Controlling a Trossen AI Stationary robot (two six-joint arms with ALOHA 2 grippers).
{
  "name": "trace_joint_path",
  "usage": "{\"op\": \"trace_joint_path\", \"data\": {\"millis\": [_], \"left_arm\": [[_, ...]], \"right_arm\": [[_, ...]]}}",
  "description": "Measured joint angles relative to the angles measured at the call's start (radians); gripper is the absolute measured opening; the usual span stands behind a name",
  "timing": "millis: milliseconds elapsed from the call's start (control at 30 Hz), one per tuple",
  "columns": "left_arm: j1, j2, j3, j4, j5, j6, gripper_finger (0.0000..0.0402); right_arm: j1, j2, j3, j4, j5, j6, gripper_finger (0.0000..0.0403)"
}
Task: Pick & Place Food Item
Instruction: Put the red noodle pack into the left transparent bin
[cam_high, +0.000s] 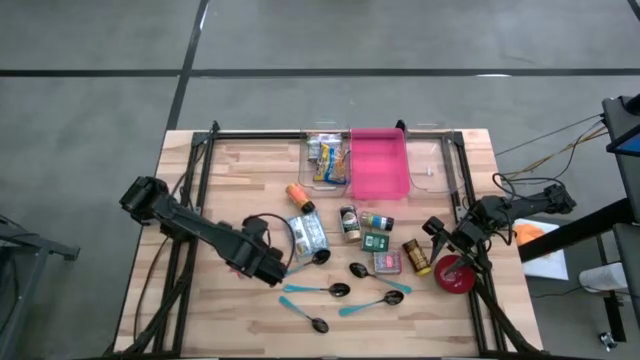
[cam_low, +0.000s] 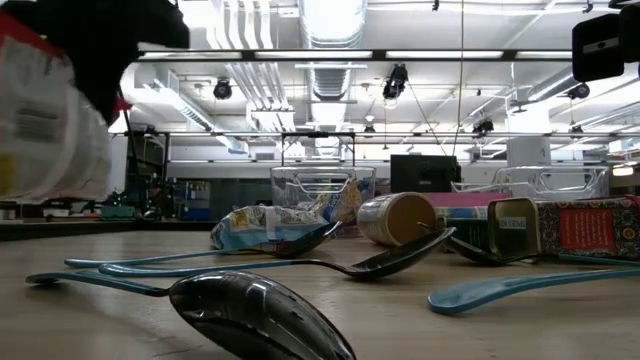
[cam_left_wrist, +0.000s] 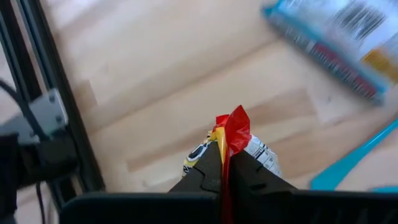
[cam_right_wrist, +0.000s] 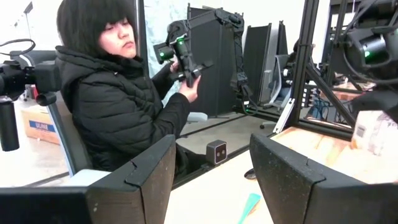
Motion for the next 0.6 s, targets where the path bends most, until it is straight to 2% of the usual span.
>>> {"op": "trace_joint_path", "data": {"millis": [367,600], "left_arm": [[0.008,-0.001,0.106,-0.014,-0.366,0.149,0.0002],[0.059,-0.001,0.158,0.036,-0.511,0.297,0.0002]], "right_arm": [[0.0,0.0,0.0,0.0,0.0,-0.001,0.0206],[0.0,0.0,0.0,0.0,0.0,0.001,0.0206]]}}
